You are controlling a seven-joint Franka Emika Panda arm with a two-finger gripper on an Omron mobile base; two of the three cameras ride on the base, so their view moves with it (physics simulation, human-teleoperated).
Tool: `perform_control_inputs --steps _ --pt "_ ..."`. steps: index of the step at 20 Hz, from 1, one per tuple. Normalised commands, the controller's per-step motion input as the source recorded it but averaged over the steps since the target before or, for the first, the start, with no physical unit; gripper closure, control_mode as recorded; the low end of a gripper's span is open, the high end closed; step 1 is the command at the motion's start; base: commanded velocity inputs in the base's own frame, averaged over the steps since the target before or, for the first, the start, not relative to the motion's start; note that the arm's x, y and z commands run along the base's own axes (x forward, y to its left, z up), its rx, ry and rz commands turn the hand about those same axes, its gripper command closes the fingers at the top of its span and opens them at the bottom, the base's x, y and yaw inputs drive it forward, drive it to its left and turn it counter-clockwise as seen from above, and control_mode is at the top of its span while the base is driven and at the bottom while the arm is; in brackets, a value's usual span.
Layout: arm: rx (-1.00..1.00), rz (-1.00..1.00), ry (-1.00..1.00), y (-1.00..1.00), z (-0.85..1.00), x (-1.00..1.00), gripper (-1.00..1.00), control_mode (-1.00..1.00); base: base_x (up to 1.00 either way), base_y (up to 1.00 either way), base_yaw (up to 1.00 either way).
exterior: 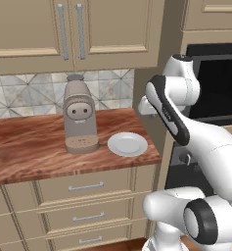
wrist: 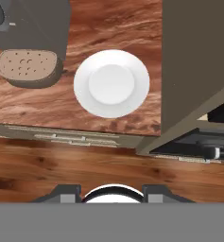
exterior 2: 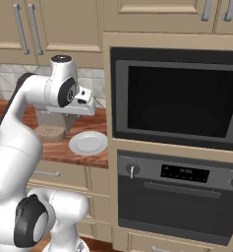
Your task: Take the fish from the oven and place it on the plate on the counter.
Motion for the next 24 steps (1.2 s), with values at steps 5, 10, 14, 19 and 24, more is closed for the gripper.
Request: perform_control_inputs --steps 5,10,14,19,24 --pt "0.07 -0.18 -0.01 0.0 -0.14 -0.27 -1.0 -1.0 0.0 0.0 0.0" --pt "0.14 -0.48 -0.01 -0.6 -0.2 -0.6 -1.0 -1.0 0.0 0.0 0.0" --pt "0.14 -0.43 0.0 -0.99 -0.03 -0.34 -1.0 -1.0 0.0 0.0 0.0" --pt "0.13 -0.44 0.0 -1.0 -0.04 -0.24 -1.0 -1.0 0.0 0.0 0.0" --pt "0.09 -0.59 0.0 -0.83 -0.17 -0.02 -1.0 -1.0 0.0 0.0 0.0"
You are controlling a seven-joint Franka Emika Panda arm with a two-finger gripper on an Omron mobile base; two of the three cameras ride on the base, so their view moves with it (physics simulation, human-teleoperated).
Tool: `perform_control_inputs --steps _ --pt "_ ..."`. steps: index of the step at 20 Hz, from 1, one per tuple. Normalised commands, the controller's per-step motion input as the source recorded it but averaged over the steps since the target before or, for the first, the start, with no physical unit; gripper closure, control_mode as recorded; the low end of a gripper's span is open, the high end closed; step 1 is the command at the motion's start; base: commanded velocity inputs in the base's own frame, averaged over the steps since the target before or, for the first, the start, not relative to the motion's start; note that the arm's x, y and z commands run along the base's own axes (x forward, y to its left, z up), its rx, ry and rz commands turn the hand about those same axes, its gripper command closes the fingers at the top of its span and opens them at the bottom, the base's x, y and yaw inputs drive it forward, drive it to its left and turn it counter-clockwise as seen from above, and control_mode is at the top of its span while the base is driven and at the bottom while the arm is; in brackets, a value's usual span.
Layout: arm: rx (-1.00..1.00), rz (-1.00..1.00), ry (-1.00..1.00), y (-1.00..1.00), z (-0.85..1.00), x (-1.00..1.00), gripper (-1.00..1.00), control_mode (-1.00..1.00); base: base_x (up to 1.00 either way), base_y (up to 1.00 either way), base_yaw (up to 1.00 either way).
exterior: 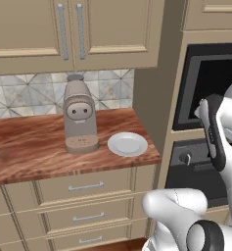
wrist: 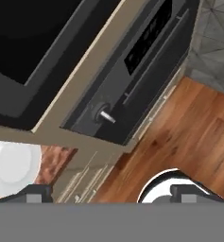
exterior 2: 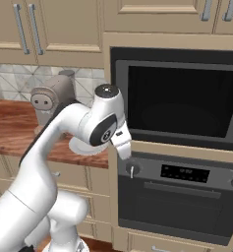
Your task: Take the fish from the oven and place it on the plate on the counter.
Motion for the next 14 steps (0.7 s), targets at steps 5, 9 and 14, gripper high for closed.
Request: perform_control_inputs --steps 5,9,14 --pt "0.12 -0.59 0.0 -0.77 -0.29 -0.01 -1.0 -1.0 0.0 0.0 0.0" --pt "0.18 -0.45 -0.03 -0.91 -0.47 -0.12 -1.0 -1.0 0.0 0.0 0.0" --pt "0.18 -0.29 -0.12 -0.97 -0.65 -0.38 -1.0 -1.0 0.0 0.0 0.0"
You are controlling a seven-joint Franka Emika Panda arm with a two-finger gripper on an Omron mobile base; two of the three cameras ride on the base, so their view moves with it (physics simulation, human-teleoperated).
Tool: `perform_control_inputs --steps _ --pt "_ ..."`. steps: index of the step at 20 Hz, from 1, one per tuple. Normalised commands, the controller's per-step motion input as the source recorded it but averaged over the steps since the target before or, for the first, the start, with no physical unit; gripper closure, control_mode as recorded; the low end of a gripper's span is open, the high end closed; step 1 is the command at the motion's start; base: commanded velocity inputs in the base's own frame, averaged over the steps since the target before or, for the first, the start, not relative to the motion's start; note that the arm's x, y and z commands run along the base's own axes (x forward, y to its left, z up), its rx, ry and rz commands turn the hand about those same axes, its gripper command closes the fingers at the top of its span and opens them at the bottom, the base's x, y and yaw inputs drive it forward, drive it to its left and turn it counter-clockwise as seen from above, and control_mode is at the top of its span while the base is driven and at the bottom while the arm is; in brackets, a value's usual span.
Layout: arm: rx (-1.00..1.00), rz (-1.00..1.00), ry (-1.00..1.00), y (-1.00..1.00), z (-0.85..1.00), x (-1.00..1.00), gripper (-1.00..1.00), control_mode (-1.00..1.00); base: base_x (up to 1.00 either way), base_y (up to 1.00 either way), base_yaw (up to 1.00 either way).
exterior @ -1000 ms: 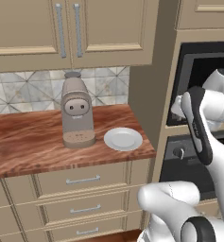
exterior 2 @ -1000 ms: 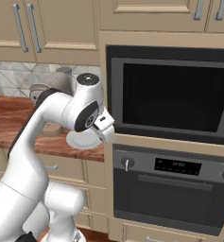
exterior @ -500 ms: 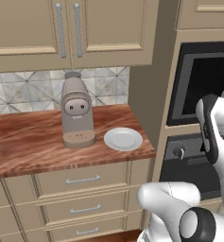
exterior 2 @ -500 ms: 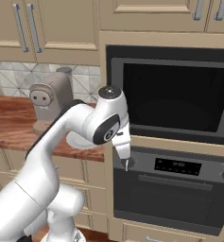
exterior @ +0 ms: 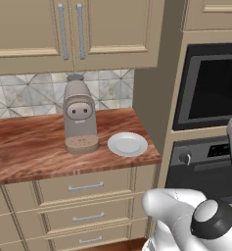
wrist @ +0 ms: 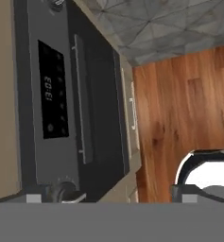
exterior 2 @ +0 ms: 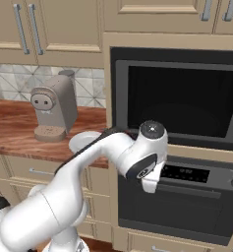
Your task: Take the fish from the oven and place it on the plate on the counter.
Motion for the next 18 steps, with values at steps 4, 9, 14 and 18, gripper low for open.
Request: perform_control_inputs --steps 4,9,14,18 --pt "0.15 -0.05 -0.13 -0.44 -0.54 -0.06 -1.0 -1.0 0.0 0.0 0.0" --pt "0.23 0.06 -0.38 0.0 -0.49 0.02 -1.0 -1.0 0.0 0.0 0.0" --pt "0.27 0.03 -0.37 0.0 -0.5 0.22 -1.0 -1.0 0.0 0.0 0.0" --pt "0.22 0.0 -0.21 -0.24 -0.34 0.18 -1.0 -1.0 0.0 0.0 0.0"
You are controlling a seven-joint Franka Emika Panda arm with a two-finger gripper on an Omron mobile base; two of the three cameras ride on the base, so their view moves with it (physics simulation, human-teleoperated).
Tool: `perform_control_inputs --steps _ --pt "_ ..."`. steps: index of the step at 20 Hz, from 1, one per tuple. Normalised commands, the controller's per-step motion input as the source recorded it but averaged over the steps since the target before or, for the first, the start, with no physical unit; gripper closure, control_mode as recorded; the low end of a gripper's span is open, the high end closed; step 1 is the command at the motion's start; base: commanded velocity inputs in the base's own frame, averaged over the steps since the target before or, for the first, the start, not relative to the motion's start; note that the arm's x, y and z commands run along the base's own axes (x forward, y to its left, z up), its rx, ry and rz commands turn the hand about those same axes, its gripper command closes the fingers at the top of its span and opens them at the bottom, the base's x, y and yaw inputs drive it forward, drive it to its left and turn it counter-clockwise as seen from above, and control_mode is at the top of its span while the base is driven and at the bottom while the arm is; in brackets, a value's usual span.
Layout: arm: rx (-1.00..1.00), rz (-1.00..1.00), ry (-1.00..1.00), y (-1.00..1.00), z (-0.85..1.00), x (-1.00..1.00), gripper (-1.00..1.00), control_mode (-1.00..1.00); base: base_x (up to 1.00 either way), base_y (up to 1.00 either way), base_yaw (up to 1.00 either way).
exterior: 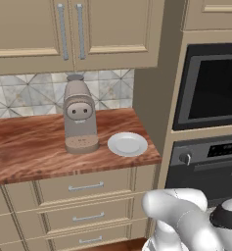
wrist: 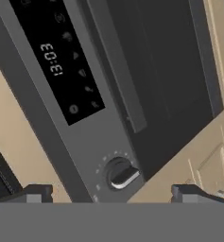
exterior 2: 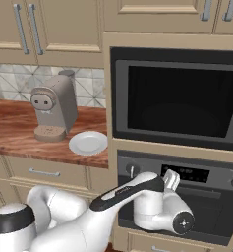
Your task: Take the fish from the oven and place it on the plate on the counter.
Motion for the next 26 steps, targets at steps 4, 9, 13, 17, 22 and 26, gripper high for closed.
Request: perform_control_inputs --steps 4,9,13,17,22,26 --pt "0.03 0.01 -0.08 -0.43 -0.17 0.21 -1.0 -1.0 0.0 0.0 0.0" --pt "0.0 0.14 -0.05 -0.41 -0.2 0.25 -1.0 -1.0 0.0 0.0 0.0" --pt "0.0 0.22 -0.06 -0.29 -0.31 0.09 -1.0 -1.0 0.0 0.0 0.0" --pt "0.0 0.22 -0.09 -0.07 -0.51 0.0 -1.0 -1.0 0.0 0.0 0.0" --pt "0.02 0.18 -0.18 -0.11 -0.62 0.01 -1.0 -1.0 0.0 0.0 0.0" --pt "0.0 0.09 -0.23 -0.11 -0.44 0.24 -1.0 -1.0 0.0 0.0 0.0"
